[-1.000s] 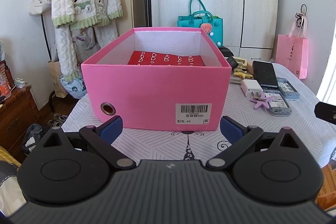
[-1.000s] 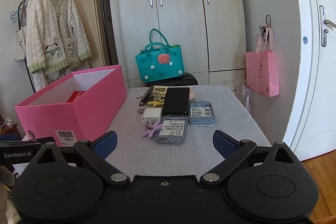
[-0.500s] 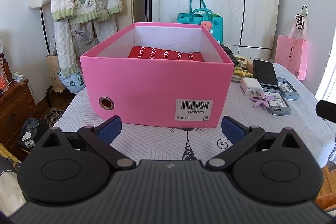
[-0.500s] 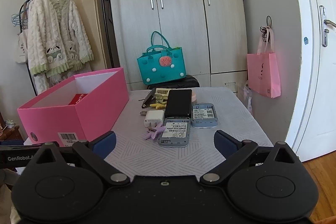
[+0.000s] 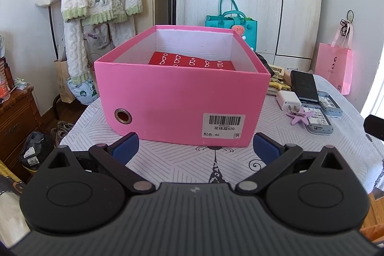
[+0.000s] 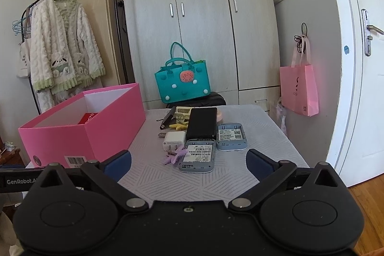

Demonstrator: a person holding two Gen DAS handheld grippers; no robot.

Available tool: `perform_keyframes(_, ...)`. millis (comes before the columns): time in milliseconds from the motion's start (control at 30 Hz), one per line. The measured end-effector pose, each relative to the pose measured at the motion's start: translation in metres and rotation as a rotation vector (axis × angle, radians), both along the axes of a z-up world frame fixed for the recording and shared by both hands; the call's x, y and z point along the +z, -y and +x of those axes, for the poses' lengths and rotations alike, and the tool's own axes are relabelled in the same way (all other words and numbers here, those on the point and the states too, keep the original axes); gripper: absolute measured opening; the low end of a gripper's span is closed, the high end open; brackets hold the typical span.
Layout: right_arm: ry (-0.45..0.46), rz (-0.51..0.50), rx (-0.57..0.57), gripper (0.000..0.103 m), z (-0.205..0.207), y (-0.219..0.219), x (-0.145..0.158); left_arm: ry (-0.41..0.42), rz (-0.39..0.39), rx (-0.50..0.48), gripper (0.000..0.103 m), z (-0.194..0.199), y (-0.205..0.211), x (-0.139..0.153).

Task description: Organize rigid objects

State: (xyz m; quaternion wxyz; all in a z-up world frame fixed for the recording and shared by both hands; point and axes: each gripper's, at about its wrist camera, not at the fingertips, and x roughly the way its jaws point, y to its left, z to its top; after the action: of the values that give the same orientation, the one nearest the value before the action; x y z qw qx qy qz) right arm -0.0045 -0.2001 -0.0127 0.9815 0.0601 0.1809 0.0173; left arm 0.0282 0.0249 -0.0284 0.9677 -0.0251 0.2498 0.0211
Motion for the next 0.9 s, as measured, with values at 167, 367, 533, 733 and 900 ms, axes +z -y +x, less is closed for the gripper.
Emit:
perform_keyframes(167, 0.021, 0.001, -0.004, 0.103, -0.002, 0.001, -0.002, 0.010, 0.009, -0.018, 0.103, -0.001, 0.002, 0.000)
perform_keyframes(367, 0.038, 0.025, -0.004, 0.103, -0.002, 0.005, -0.002, 0.025, 0.010, -0.054, 0.103, -0.003, 0.003, 0.002)
perform_keyframes(533, 0.102, 0.014, -0.025, 0.103, -0.006, 0.005, -0.005, 0.019, -0.022, -0.076, 0.102, -0.003, 0.002, 0.004)
perform_keyframes(733, 0.182, -0.031, 0.006, 0.103, -0.008, 0.007, -0.009, -0.030, -0.028, -0.075, 0.102, 0.005, 0.002, 0.003)
perform_keyframes(900, 0.150, -0.037, 0.062, 0.103, 0.007, 0.009, -0.009, -0.070, -0.046, -0.082, 0.103, 0.010, -0.004, 0.003)
